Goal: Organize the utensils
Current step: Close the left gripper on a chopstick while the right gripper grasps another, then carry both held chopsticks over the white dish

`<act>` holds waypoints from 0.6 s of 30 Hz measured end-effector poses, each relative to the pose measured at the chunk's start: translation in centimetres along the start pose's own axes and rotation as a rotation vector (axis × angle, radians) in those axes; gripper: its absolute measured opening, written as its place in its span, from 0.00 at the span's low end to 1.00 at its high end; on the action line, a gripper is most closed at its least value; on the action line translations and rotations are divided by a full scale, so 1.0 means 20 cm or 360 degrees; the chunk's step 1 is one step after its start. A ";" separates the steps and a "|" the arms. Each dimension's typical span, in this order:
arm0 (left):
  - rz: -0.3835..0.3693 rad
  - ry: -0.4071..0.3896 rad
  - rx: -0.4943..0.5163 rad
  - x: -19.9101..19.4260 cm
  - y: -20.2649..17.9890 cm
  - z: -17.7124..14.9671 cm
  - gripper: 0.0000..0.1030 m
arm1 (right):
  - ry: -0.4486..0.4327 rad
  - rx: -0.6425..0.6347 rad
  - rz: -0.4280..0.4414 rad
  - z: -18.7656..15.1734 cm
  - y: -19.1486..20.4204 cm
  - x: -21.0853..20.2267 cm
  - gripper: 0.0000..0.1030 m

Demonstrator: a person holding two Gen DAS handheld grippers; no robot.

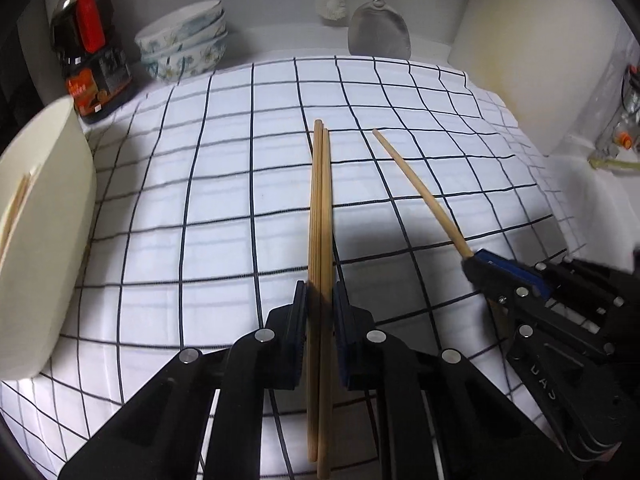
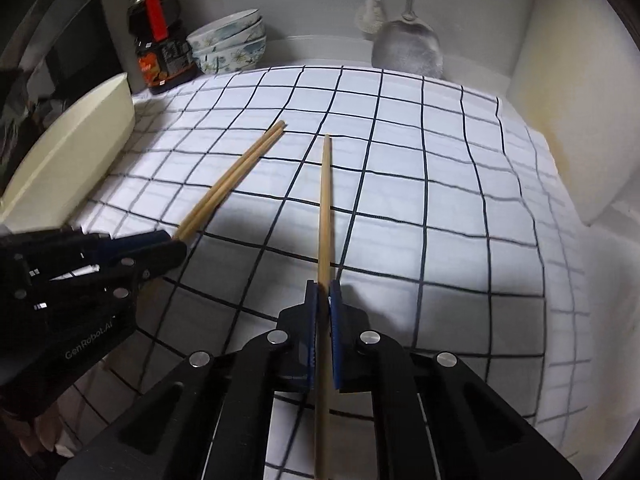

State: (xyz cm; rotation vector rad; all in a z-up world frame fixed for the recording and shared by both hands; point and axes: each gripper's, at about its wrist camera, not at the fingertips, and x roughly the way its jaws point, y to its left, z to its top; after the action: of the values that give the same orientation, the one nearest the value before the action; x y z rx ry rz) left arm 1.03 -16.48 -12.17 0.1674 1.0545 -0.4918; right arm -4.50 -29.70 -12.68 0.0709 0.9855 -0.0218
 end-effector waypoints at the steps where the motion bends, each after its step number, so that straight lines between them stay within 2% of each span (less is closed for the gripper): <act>1: -0.0020 0.0013 -0.0013 -0.01 0.01 0.00 0.12 | -0.0006 0.0022 0.0015 0.00 0.00 -0.01 0.06; 10: -0.0138 -0.0006 -0.0059 -0.16 0.05 0.02 0.12 | -0.0065 0.0186 0.0133 0.03 0.03 -0.11 0.06; 18: -0.0157 -0.0129 -0.0116 -0.37 0.18 0.11 0.12 | -0.0160 0.0180 0.0193 0.16 0.12 -0.23 0.06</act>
State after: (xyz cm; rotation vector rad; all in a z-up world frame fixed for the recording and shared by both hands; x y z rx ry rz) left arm 1.52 -11.86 -4.94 0.0307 1.0032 -0.5442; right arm -4.21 -27.54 -6.90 0.2315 0.8778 0.0300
